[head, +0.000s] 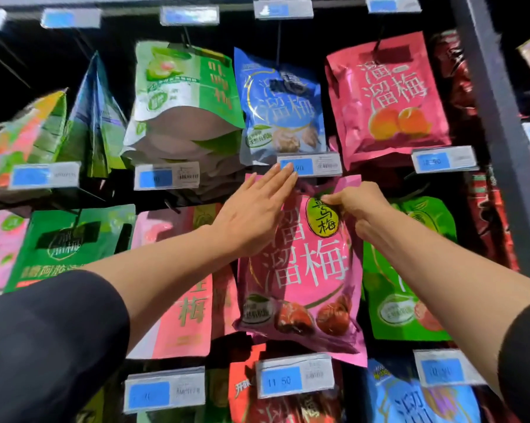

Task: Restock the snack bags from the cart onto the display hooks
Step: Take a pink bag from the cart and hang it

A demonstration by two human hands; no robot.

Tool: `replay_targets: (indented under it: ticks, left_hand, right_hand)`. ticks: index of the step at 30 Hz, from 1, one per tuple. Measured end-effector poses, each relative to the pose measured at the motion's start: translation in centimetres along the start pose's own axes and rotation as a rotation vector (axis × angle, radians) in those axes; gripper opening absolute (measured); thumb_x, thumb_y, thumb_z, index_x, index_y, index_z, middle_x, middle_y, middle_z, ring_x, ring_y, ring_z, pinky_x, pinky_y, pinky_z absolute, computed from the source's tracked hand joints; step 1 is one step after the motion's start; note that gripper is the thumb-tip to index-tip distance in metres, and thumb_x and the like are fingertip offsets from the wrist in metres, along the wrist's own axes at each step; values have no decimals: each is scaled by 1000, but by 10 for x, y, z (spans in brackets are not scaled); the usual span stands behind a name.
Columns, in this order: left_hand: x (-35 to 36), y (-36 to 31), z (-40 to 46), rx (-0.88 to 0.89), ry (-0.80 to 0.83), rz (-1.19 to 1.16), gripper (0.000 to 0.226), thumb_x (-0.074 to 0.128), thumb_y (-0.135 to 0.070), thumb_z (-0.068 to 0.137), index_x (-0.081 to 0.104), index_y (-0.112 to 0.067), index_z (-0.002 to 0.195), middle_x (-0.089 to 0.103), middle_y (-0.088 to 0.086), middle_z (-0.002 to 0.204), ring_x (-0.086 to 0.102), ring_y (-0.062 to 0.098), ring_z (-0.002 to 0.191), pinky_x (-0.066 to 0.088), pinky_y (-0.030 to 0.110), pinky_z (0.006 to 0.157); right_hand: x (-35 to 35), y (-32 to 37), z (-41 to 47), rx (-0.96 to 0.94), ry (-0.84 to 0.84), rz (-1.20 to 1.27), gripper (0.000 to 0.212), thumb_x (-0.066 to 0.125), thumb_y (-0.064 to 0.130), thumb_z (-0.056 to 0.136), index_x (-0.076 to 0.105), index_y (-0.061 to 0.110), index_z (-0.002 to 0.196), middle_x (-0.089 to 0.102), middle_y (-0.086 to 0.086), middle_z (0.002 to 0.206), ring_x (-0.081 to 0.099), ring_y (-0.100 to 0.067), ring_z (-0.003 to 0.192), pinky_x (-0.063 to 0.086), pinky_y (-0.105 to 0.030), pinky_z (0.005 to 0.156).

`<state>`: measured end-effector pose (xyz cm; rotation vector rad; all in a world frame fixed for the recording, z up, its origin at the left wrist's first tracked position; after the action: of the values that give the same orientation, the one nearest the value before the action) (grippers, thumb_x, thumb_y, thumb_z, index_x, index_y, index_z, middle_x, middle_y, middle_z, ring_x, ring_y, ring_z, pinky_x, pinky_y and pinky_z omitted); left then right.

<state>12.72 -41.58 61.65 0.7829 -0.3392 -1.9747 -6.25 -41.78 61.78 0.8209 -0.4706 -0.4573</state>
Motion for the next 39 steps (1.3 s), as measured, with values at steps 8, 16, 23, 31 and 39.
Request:
replay_targets:
  ticks: [8,16,23,31,39]
  left_hand:
    - [3,5,0,52,-50,-55,66,37,-11,96,6,-16,154,0,1,162,-2,16,149,7,39,121]
    - [-4,15,5,141,-45,-30,79,43,4,84,12,-17,153,8,0,161,8,15,149,11,41,120]
    - [-6,16,9,161,-69,-34,80,43,7,80,17,-16,153,15,1,160,13,15,148,12,39,119]
    - [-6,21,12,161,-60,-32,87,42,11,75,19,-20,153,16,-3,160,17,12,147,6,39,121]
    - [-10,23,14,166,-115,-69,76,44,9,81,30,-20,149,28,-2,156,29,9,142,-1,37,120]
  right_hand:
    - [-4,5,-6,-28,41,-8,37,76,-10,68,65,-12,103,69,-26,99,67,-33,83,57,-46,83]
    - [-6,8,-6,-104,27,-82,31,80,-2,67,67,-9,95,71,-22,92,70,-35,84,57,-48,83]
    - [3,14,-7,-156,6,-36,27,82,-1,63,70,-3,87,72,-17,85,71,-31,77,60,-44,76]
    - [17,-8,-14,-61,139,324,14,71,-9,74,68,1,83,70,-4,61,67,-14,53,56,-26,55]
    - [16,-1,-3,-74,44,255,23,66,-14,74,70,2,89,69,-4,62,65,-14,52,56,-25,52]
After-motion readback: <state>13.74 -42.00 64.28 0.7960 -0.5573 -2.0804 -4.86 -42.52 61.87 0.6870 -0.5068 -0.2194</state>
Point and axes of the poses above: each hand's wrist, its own z-axis towards the middle knuckle, its own x-axis out of the palm, y = z × x, the point moved 7 cm from there along z, towards the middle knuckle
